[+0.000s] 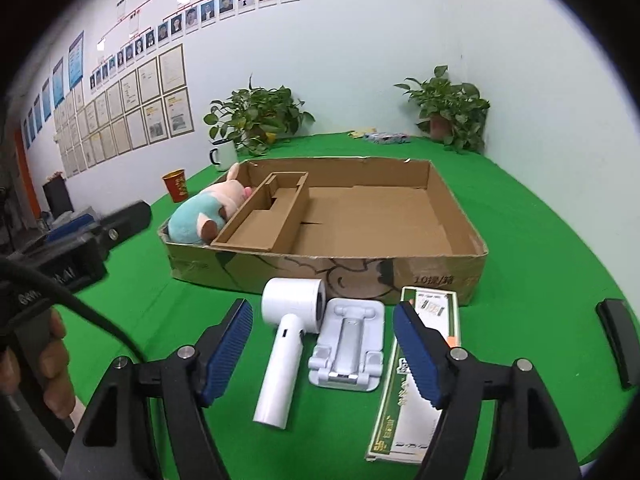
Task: Organize objects
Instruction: 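Reach the right gripper to the white hair dryer handle and grasp it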
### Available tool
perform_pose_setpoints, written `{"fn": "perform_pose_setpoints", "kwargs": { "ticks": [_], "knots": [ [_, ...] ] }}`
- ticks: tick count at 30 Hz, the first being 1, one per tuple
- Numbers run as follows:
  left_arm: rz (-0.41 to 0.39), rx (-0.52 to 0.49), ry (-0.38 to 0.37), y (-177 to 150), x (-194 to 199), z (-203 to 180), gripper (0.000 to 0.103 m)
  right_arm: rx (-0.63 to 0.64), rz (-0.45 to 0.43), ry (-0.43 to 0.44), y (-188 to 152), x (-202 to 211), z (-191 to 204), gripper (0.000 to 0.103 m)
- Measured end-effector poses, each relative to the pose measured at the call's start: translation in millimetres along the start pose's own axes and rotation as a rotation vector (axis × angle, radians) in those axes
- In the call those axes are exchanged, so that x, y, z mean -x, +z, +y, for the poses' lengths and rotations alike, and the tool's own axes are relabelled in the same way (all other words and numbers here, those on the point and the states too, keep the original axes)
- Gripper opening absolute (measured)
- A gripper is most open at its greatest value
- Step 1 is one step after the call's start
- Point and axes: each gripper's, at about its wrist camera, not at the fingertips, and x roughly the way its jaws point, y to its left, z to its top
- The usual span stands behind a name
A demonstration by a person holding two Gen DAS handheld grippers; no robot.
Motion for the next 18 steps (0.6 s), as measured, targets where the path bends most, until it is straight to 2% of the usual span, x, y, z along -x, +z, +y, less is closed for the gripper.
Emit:
{"fn": "perform_pose_setpoints", "kwargs": {
  "ticks": [5,8,11,14,16,18],
  "knots": [
    [0.068,0.02,-0.095,-13,-10,10,0.099,0.038,0.057,0.108,-25,0,8,0.072],
    [0.162,0.039,-0.159,-28,-28,15,0.099,0.046,0.115,0.17,-48,-2,14,0.072],
    [0.21,0.057,-0.171,-38,-42,16,0.099,0.037,0.157,0.158,-58,-11,16,0.072],
    [0.239,0.083,-0.255,-40,-57,14,0.099,0.044,0.173,0.139,-52,-21,18,0.072],
    [0.263,0.094,-0.3,-39,-68,11,0.099,0.065,0.182,0.122,-47,-30,23,0.064],
    [0.28,0.107,-0.323,-37,-78,9,0.099,0.058,0.213,0.118,-44,-42,24,0.04]
  ]
}}
